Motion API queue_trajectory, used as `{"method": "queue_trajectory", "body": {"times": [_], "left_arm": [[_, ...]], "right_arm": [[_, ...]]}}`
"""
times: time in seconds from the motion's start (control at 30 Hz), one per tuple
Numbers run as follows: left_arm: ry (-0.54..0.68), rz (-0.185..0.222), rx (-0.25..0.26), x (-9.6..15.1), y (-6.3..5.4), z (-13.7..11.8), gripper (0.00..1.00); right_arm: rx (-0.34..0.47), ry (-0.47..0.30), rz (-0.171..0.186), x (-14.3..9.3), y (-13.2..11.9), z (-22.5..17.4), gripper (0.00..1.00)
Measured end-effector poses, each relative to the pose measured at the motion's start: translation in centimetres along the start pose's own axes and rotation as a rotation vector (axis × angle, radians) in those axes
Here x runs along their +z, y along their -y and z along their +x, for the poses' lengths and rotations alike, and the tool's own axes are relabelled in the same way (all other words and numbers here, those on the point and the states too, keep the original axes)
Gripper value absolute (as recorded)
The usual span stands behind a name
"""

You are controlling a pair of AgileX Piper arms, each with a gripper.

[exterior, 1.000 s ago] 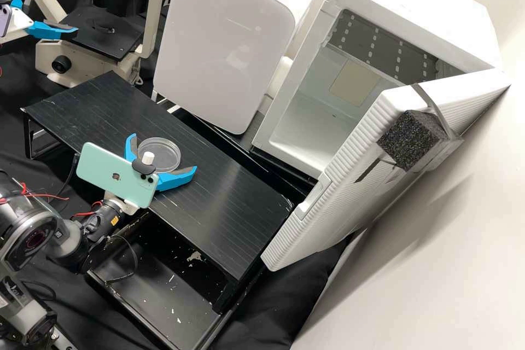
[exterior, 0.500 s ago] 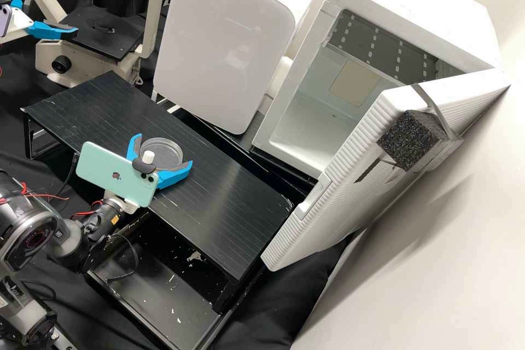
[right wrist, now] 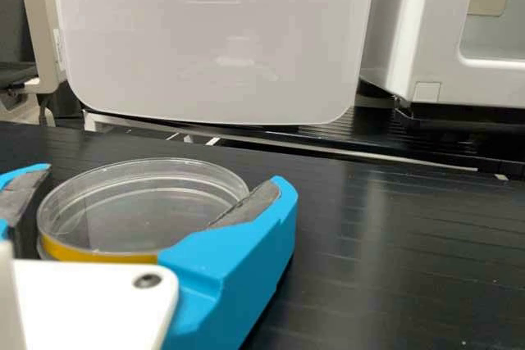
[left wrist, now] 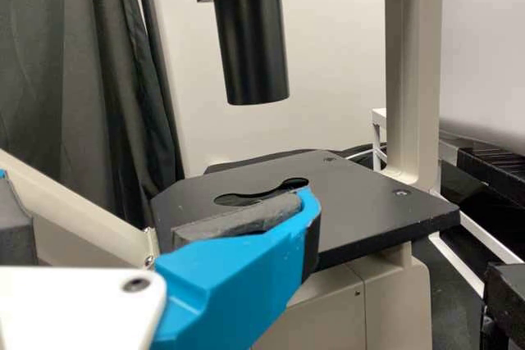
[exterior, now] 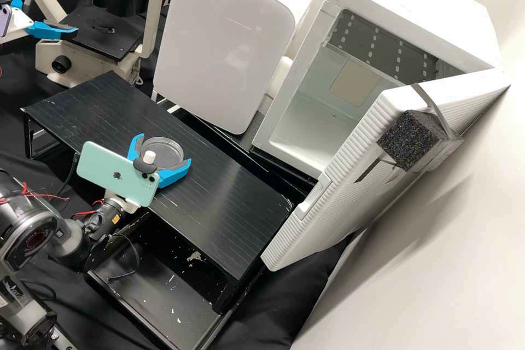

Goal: Place the petri dish in the incubator

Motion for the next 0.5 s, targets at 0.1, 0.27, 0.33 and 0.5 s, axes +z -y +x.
{"method": "queue_trajectory", "body": {"times": [0.1,0.27,0.33,0.5], "left_arm": [[0.000,0.000,0.000,0.0,0.0,0.0,1.00],[0.000,0.000,0.000,0.0,0.0,0.0,1.00],[0.000,0.000,0.000,0.0,0.0,0.0,1.00],[0.000,0.000,0.000,0.0,0.0,0.0,1.00]], "right_arm": [[-0.004,-0.001,0.002,0.1,-0.1,0.0,0.00],[0.001,-0.004,0.030,0.4,-0.9,-0.3,0.00],[0.016,0.002,0.042,0.6,-1.4,-0.4,0.00],[0.113,0.029,0.060,1.4,-4.0,-0.6,0.00]]}}
